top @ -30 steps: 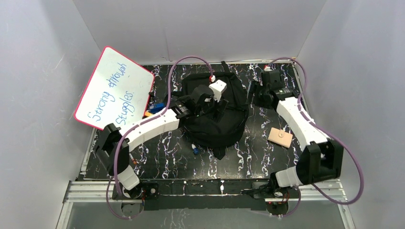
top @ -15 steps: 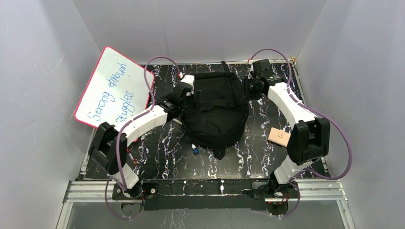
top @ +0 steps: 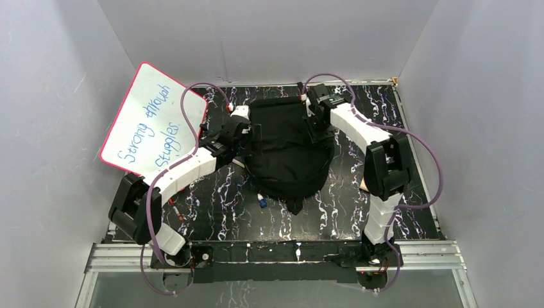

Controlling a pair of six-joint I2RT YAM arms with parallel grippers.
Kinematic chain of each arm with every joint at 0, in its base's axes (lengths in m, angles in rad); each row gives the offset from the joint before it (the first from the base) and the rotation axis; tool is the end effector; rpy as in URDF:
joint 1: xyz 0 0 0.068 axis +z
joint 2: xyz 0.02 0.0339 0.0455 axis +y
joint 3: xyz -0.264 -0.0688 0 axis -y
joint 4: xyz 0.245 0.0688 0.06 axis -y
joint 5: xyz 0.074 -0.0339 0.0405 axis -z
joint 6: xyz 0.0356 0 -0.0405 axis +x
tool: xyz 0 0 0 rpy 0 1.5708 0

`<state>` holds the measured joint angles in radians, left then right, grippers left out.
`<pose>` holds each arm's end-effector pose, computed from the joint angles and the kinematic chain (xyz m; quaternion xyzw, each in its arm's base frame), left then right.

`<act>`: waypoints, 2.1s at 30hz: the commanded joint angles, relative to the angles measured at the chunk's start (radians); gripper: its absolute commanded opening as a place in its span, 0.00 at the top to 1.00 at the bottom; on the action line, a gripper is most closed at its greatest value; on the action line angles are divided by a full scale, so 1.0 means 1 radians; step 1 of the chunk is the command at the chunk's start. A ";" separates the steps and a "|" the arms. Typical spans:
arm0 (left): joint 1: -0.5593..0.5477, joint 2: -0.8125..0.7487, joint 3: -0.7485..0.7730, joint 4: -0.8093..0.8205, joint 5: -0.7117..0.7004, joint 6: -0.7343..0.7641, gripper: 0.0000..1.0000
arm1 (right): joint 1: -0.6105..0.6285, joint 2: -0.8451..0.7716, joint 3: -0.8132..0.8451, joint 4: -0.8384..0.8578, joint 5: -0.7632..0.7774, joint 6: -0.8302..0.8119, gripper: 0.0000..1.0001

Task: Pack the student bag
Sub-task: Adjust the student bag at the center of the board.

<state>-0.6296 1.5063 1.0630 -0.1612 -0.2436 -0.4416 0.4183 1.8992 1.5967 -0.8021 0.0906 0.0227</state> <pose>0.2793 -0.1929 0.2644 0.0263 0.8804 -0.1428 0.4515 0.3724 0.1620 0.2499 -0.1807 0.9551 0.0075 0.2348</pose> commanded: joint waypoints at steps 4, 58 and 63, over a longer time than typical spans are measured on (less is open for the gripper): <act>0.008 -0.010 0.007 0.000 0.004 -0.016 0.21 | 0.094 0.084 0.114 -0.107 0.259 -0.165 0.53; 0.014 0.025 -0.006 0.023 0.041 -0.016 0.21 | 0.132 -0.065 -0.078 0.049 0.365 -0.131 1.00; 0.017 0.027 -0.004 0.021 0.033 -0.016 0.21 | 0.131 -0.118 -0.081 0.065 0.374 -0.103 1.00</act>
<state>-0.6224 1.5349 1.0615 -0.1539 -0.1844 -0.4507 0.5484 1.8545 1.5139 -0.7780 0.4431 -0.1188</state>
